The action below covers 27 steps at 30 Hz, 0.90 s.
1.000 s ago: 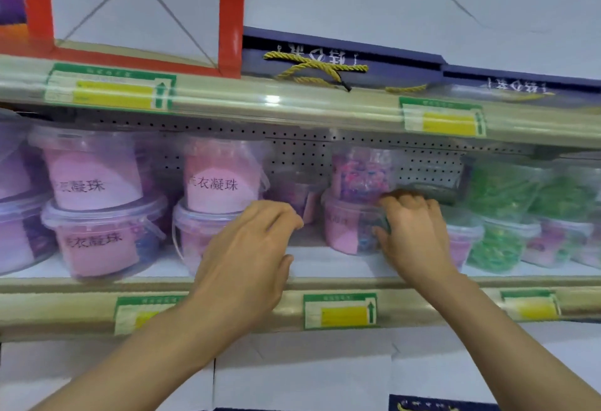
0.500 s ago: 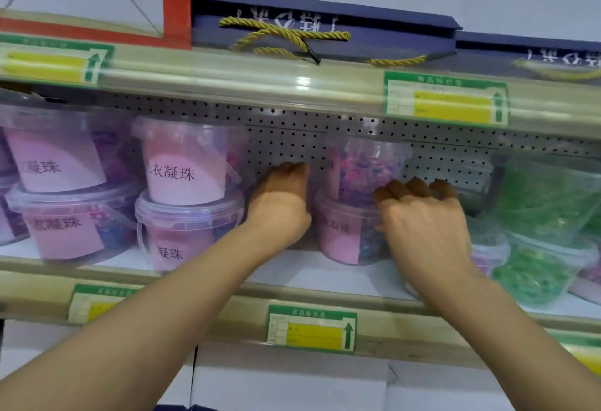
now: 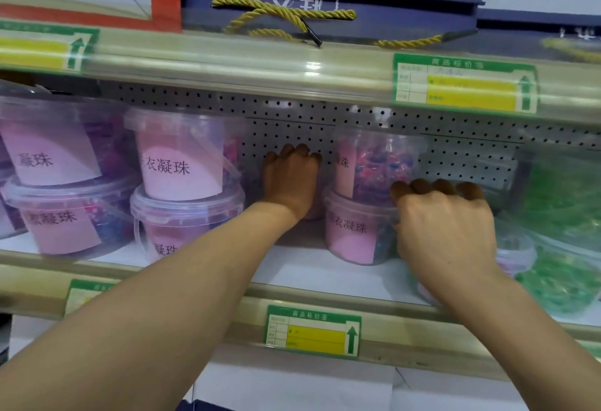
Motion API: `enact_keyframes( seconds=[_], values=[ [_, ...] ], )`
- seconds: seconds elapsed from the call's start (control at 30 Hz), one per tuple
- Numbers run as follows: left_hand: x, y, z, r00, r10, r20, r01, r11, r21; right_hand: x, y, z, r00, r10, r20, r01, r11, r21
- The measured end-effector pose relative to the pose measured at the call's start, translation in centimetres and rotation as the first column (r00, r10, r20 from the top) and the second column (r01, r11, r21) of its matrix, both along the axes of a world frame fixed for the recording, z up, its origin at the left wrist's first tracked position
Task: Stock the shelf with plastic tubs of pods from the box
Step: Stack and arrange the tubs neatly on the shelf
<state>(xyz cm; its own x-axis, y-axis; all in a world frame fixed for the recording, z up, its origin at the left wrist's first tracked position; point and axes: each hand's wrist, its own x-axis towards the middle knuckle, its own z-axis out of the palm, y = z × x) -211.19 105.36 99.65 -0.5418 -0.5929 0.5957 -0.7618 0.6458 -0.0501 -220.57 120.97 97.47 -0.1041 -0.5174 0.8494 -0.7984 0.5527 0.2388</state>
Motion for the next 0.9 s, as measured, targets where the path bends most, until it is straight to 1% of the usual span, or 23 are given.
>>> enact_keyframes(
  seconds=[0.1,0.17,0.23,0.27,0.33,0.43,0.53,0.7,0.8,0.9],
  values=[
    [0.4,0.3,0.3,0.996,0.074,0.059,-0.074,0.997,0.001,0.1,0.1,-0.1,0.999,-0.013,0.034,0.013,1.0,-0.009],
    [1.0,0.4,0.7,0.987,0.139,0.087,-0.141,0.99,0.021,0.1,0.2,-0.1,0.999,-0.014,0.043,0.015,1.0,-0.004],
    [1.7,0.4,1.4,0.982,0.165,0.093,-0.171,0.984,0.055,0.1,0.3,-0.1,0.999,-0.011,0.042,0.011,1.0,-0.007],
    [1.8,0.4,1.6,0.985,0.149,0.084,-0.155,0.985,0.072,0.2,0.3,-0.1,0.999,-0.01,0.045,0.01,1.0,-0.007],
    [1.8,0.7,1.6,0.996,0.066,0.064,-0.072,0.993,0.096,0.2,0.3,-0.1,0.999,-0.016,0.034,0.016,1.0,-0.002],
    [1.3,0.7,0.8,0.999,-0.003,0.043,-0.001,0.997,0.082,0.2,0.2,-0.2,0.999,-0.045,-0.003,0.045,0.999,0.022],
    [1.4,0.7,0.6,1.0,0.006,0.02,-0.007,0.999,0.049,0.2,0.3,-0.3,0.999,-0.029,-0.022,0.03,0.999,0.028],
    [1.8,1.1,0.8,0.996,0.062,0.065,-0.063,0.998,0.021,0.5,0.7,-0.3,0.999,-0.044,0.012,0.043,0.996,0.076],
    [2.2,1.1,0.9,0.995,0.081,0.057,-0.084,0.995,0.06,0.9,0.9,-0.2,0.999,0.009,0.032,-0.011,0.997,0.07],
    [2.0,1.2,0.7,0.999,0.012,0.05,-0.018,0.994,0.109,1.2,1.0,0.0,0.998,0.021,0.065,-0.027,0.996,0.083]
  ],
)
